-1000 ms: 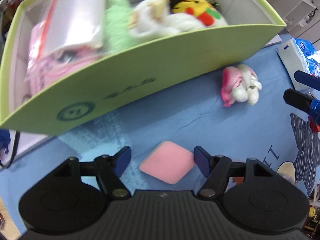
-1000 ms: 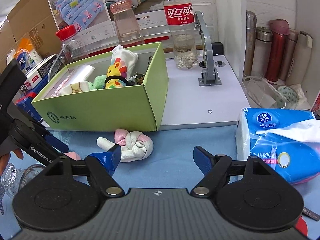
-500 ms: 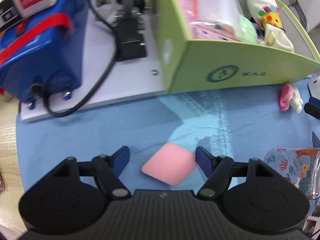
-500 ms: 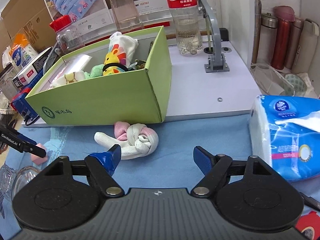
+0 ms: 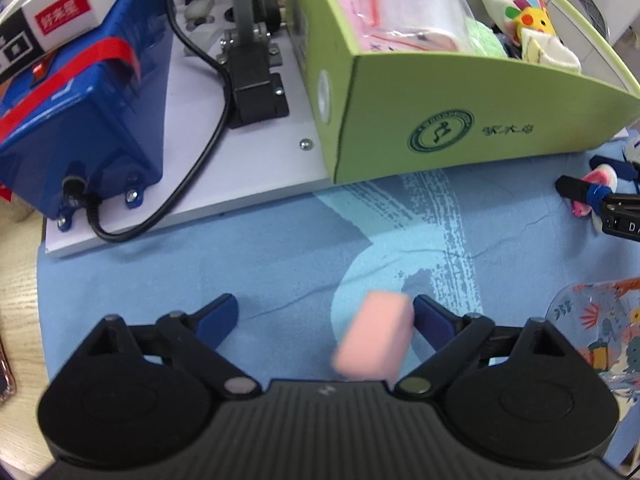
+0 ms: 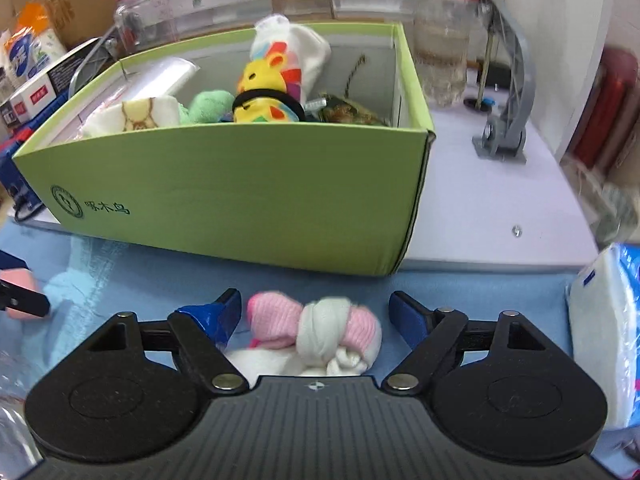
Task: Organize soft objects
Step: 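Grasp the pink sponge with the left tool while the right tool grasps the sock bundle, then carry the sponge and sock bundle into the green box and open both tools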
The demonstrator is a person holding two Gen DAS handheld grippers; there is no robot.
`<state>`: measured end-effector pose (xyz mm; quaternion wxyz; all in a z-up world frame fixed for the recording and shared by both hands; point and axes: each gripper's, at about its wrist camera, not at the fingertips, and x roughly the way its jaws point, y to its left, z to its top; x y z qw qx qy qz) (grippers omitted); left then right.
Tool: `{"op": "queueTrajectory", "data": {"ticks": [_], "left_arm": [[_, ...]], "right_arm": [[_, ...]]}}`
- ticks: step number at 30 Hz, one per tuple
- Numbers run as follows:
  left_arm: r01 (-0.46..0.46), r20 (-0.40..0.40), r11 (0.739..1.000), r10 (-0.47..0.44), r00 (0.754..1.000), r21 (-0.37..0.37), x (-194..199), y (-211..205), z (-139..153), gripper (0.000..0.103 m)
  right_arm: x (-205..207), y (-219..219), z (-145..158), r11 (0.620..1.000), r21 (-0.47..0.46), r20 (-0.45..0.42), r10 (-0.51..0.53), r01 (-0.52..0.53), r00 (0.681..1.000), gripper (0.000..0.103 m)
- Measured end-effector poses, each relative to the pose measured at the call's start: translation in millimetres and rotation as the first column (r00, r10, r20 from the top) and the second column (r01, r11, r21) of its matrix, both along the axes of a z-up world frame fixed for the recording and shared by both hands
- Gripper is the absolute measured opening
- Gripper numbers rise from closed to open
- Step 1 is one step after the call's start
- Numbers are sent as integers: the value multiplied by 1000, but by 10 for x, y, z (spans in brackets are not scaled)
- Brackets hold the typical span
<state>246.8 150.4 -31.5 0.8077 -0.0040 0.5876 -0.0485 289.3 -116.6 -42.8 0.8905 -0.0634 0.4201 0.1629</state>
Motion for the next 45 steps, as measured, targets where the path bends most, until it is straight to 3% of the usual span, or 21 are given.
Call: {"op": "queueTrajectory", "data": {"ticks": [7, 14, 17, 23, 26, 32, 37, 41, 43, 45], "left_arm": [[-4, 18, 1000, 4, 1000, 4, -26, -36, 3, 93], [28, -5, 998, -29, 1000, -61, -217, 255, 35, 92], [-15, 21, 999, 16, 1000, -46, -284, 419, 70, 92], [-82, 26, 993, 85, 996, -91, -427, 769, 133, 92], [-38, 44, 983, 47, 998, -177, -483, 689, 208, 92], [-16, 41, 991, 21, 999, -131, -317, 356, 152, 92], [-16, 33, 997, 19, 999, -76, -316, 314, 74, 71], [-45, 30, 996, 48, 998, -72, -352, 394, 104, 54], [-52, 32, 995, 55, 998, -86, -385, 437, 133, 37], [-70, 47, 992, 75, 996, -103, -426, 476, 163, 37]], "right_arm": [[-39, -65, -47, 1000, 6, 48, 5, -5, 999, 71], [-53, -28, -66, 1000, 7, 65, 1, -1, 998, 72], [-55, -23, -67, 1000, 7, 66, -2, 2, 998, 72], [-64, -45, -63, 1000, 8, 61, -5, 4, 998, 73], [-64, -33, -68, 1000, 8, 66, -13, 13, 998, 74], [-108, -65, -94, 1000, 14, 88, -25, 24, 996, 75], [-137, -85, -104, 1000, 16, 96, -22, 20, 995, 77], [-130, -77, -105, 1000, 17, 95, -21, 19, 995, 79], [-133, -79, -109, 1000, 21, 99, -16, 14, 995, 79], [-160, -79, -102, 1000, 25, 111, -17, 15, 994, 70]]}}
